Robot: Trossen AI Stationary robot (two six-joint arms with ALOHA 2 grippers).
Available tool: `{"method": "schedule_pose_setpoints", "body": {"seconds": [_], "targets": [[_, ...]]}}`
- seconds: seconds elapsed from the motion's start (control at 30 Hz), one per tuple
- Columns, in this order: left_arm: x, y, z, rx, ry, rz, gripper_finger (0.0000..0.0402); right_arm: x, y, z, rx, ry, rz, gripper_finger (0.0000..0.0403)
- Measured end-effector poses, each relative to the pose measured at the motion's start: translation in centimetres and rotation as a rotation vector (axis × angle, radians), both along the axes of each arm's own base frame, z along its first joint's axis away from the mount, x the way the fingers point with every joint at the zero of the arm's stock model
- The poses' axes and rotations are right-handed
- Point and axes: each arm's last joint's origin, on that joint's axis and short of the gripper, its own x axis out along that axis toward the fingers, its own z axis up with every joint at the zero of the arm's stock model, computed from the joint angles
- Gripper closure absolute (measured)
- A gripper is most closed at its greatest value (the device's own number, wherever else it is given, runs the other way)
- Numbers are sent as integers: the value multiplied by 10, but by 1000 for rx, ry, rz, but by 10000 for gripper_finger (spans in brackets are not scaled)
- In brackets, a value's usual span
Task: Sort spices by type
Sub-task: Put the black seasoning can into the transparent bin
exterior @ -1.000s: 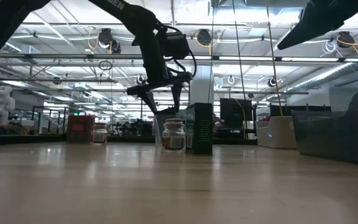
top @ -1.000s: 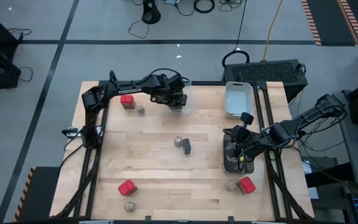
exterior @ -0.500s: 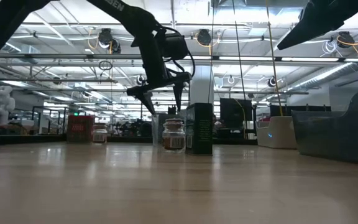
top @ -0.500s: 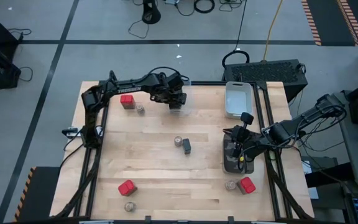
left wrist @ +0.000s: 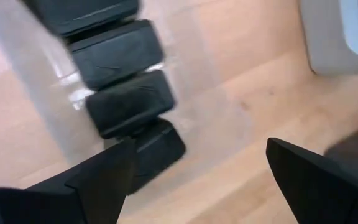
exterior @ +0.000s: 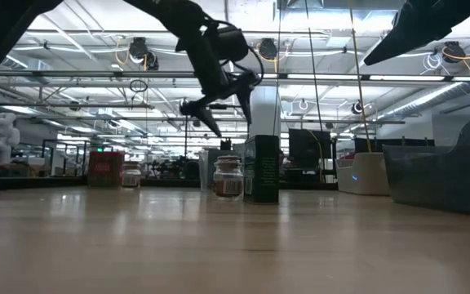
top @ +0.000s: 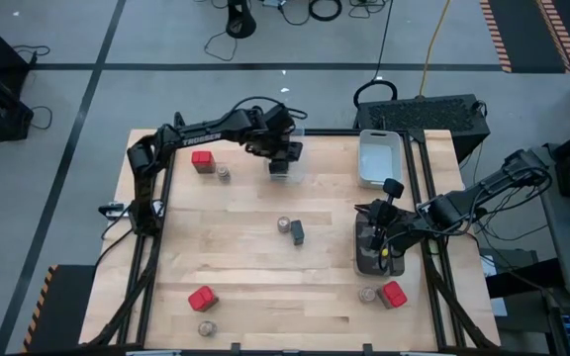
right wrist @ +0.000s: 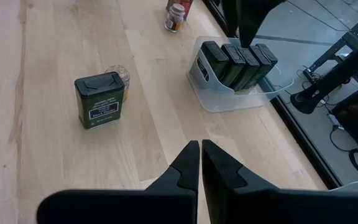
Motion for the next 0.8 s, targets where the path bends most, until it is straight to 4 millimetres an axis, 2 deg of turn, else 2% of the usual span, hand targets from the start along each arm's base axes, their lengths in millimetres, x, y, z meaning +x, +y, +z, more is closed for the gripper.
{"method": "schedule_pose_setpoints", "body": {"seconds": [0.27,0.57,0.67,0.8], "targets": [[11,-21,23,61,-36,-285,38,0,0,0,0,0,0,403],[30,-82,26,258,-82,-923,38,0,0,0,-3,-2,-3,403],[34,-97,26,295,-96,-1003,38,0,0,0,-4,-2,-4,403],[40,-111,28,372,-93,-1026,38,0,0,0,-3,-3,-3,403]]}}
